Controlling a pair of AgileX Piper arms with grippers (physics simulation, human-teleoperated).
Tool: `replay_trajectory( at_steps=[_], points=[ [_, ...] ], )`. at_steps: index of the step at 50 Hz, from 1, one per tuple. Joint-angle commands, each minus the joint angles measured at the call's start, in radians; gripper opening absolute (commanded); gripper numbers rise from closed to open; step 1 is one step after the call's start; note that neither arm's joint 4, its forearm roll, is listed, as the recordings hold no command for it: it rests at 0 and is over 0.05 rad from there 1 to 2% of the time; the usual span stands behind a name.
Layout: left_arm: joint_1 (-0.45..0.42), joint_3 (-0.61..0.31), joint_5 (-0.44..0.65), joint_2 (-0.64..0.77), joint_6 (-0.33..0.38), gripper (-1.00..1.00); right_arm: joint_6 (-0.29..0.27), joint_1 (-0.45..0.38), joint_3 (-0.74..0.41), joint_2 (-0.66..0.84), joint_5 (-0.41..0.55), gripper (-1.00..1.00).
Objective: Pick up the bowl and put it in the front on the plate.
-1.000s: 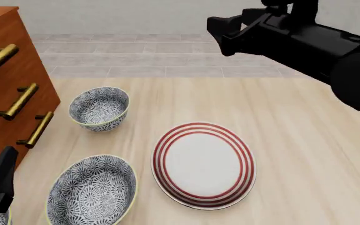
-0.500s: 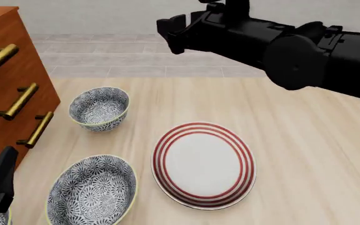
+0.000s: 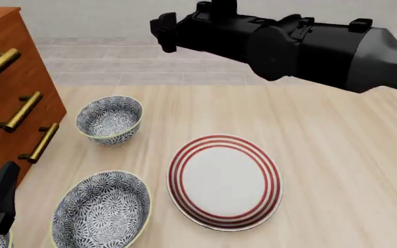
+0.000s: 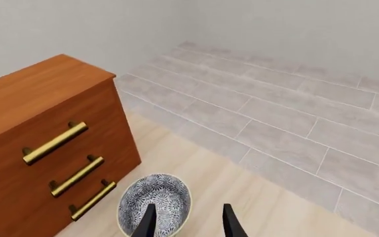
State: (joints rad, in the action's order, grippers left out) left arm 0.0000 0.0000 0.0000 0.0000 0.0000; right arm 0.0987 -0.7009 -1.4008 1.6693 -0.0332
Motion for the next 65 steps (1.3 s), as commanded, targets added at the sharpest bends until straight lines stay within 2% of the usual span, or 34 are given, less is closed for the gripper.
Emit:
replay_trajectory(
  at_steps=[1,2,3,5,7,19,25,37,54,65],
  points=[
    [0.0,0.0,0.0,0.0,0.0,1.0,0.015,0.013,-0.14,0.109,0.072,1.0],
    [0.0,0.0,0.0,0.0,0.0,1.0,0.022,0.039,-0.219,0.167,0.135,1.0],
    [0.0,0.0,0.0,0.0,0.0,1.0,0.016,0.033,-0.23,0.173,0.14,1.0],
    [0.0,0.0,0.0,0.0,0.0,1.0,-0.034,0.05,-0.296,0.217,0.189,1.0],
    [0.0,0.0,0.0,0.0,0.0,1.0,0.004,0.04,-0.296,0.217,0.18,1.0],
    [0.0,0.0,0.0,0.0,0.0,1.0,0.031,0.054,-0.502,0.361,0.291,1.0],
    [0.0,0.0,0.0,0.0,0.0,1.0,0.044,0.043,-0.57,0.41,0.332,1.0],
    [0.0,0.0,0.0,0.0,0.0,1.0,0.066,0.05,-0.637,0.494,0.357,1.0],
    [0.0,0.0,0.0,0.0,0.0,1.0,0.086,0.048,-0.649,0.555,0.349,1.0],
    [0.0,0.0,0.0,0.0,0.0,1.0,0.086,0.046,-0.749,0.633,0.395,1.0]
  ],
)
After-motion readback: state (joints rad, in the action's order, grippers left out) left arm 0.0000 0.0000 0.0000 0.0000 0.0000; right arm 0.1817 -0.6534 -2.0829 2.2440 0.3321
